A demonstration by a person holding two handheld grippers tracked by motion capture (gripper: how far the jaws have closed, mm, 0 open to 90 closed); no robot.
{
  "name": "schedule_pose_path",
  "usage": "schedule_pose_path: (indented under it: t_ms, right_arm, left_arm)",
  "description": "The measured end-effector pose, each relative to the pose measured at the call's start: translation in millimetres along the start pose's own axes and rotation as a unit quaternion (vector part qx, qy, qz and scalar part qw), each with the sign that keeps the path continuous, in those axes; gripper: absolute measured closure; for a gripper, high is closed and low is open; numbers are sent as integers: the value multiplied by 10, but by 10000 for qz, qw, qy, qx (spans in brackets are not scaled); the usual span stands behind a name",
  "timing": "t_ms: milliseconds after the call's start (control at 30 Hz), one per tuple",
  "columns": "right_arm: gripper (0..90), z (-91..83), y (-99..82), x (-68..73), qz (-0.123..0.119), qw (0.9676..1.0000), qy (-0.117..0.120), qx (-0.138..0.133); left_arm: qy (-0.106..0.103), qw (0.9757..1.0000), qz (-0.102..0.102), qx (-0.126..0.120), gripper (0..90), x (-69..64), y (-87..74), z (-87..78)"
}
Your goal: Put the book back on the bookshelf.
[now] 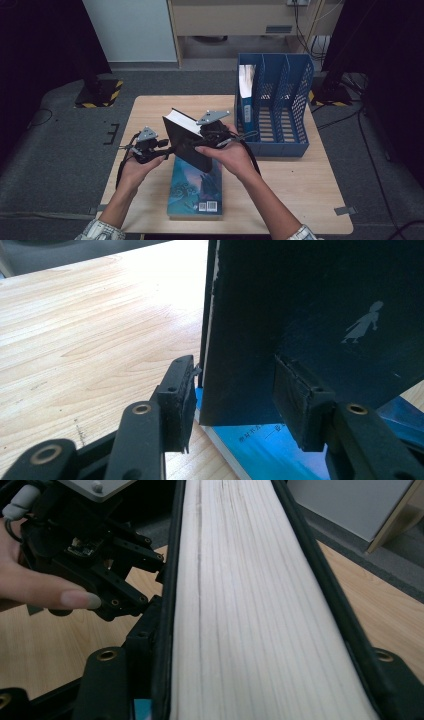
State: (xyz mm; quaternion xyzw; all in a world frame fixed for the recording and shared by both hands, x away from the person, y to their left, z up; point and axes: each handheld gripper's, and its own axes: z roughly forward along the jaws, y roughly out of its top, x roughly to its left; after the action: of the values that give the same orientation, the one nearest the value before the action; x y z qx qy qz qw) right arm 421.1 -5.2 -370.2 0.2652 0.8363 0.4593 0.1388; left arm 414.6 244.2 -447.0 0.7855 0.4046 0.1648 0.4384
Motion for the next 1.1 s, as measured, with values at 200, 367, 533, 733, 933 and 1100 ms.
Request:
schedule_pose_path:
  t_ms: [200, 367, 533, 733, 933, 1100]
  right_arm:
    - [398, 39, -7, 4, 58, 9999, -57, -109]
    - [397, 41, -9, 4, 66, 9999, -38, -135]
    - [428, 38, -8, -15, 152, 9998, 60, -139]
    - [486, 9, -5, -115, 491, 9982, 283, -219]
    - [501, 7, 6, -165, 735, 9966, 271, -243]
    - [509, 9, 35, -221, 1074, 9937, 245, -201]
  left_arm:
    - [115, 9999, 51, 73, 432, 6, -18, -15]
    - [336, 9990, 139, 250, 319, 56, -186, -63]
    - [534, 9978, -59, 382, 255, 199, -440, -104]
    - [827, 9935, -247, 745, 159, 436, -668, -118]
    - [884, 9892, -71, 1170, 99, 460, -767, -40]
    - [873, 9885, -46, 1237, 83, 463, -792, -29]
